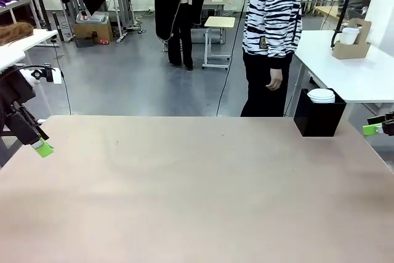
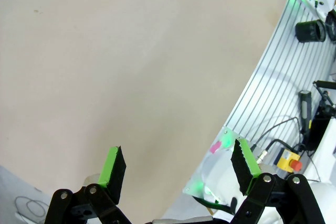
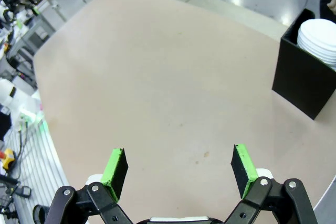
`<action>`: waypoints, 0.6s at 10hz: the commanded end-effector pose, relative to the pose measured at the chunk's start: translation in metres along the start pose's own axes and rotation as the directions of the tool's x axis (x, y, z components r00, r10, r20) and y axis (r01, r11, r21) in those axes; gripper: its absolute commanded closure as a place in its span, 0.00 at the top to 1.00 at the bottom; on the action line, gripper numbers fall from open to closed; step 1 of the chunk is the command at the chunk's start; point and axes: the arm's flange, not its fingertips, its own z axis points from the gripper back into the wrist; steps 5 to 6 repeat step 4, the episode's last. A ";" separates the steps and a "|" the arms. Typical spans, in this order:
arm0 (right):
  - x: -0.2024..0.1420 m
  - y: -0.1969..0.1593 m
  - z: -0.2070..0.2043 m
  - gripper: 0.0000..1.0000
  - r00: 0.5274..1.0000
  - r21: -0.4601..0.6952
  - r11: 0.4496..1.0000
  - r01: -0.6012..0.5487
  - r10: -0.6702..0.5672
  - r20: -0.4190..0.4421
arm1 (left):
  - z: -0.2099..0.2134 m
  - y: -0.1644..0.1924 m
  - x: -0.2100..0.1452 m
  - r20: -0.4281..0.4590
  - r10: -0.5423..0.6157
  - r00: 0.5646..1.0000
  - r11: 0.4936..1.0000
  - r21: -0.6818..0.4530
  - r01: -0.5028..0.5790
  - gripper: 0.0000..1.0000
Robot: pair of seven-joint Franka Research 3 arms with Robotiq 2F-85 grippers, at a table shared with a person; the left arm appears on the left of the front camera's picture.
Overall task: Pour a drink into a cup and package it in a carrier.
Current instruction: Insert the held 600 ml Paper Cup into the Cup Carrier.
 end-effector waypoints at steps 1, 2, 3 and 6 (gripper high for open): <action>-0.001 0.000 0.002 1.00 1.000 0.004 1.000 -0.016 0.016 0.012 | 0.002 0.000 -0.001 0.001 -0.001 1.000 1.000 -0.006 0.001 1.00; -0.001 0.000 0.002 1.00 1.000 0.004 1.000 -0.016 0.016 0.012 | 0.002 0.000 -0.001 0.001 -0.001 1.000 1.000 -0.006 0.001 1.00; -0.001 0.000 0.002 1.00 1.000 0.004 1.000 -0.016 0.016 0.012 | 0.002 0.000 -0.001 0.001 -0.001 1.000 1.000 -0.006 0.001 1.00; -0.001 0.000 0.002 1.00 1.000 0.004 1.000 -0.016 0.016 0.012 | 0.002 0.000 -0.001 0.001 -0.001 1.000 1.000 -0.006 0.001 1.00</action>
